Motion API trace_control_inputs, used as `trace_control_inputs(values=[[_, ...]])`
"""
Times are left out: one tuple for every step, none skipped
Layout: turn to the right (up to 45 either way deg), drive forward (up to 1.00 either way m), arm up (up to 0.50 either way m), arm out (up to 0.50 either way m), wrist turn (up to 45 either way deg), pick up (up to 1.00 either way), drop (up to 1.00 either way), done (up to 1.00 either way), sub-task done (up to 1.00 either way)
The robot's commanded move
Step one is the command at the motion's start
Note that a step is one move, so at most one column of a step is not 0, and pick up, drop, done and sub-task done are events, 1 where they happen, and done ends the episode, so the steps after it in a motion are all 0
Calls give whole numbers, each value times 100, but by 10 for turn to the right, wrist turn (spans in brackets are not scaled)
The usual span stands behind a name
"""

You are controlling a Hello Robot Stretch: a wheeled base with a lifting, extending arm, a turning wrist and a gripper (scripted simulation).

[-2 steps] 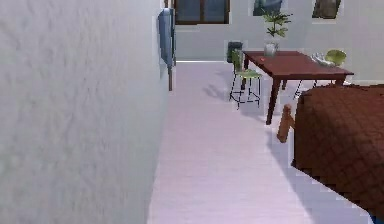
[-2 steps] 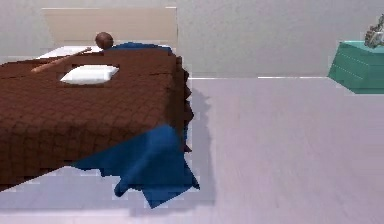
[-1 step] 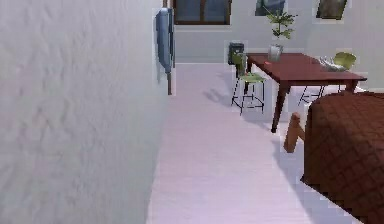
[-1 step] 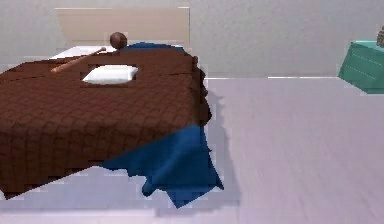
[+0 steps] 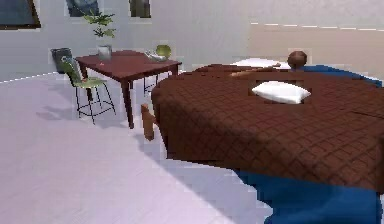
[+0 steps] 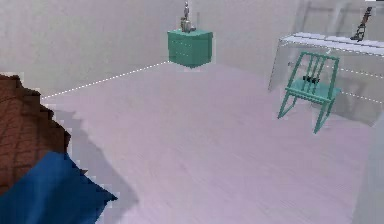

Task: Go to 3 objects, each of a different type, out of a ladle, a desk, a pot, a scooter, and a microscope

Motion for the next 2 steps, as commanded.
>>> trace_control_inputs(values=[[420, 0, 0, 0, 0, 0, 0, 0, 0], [0, 5, 0, 0, 0, 0, 0, 0, 0]])
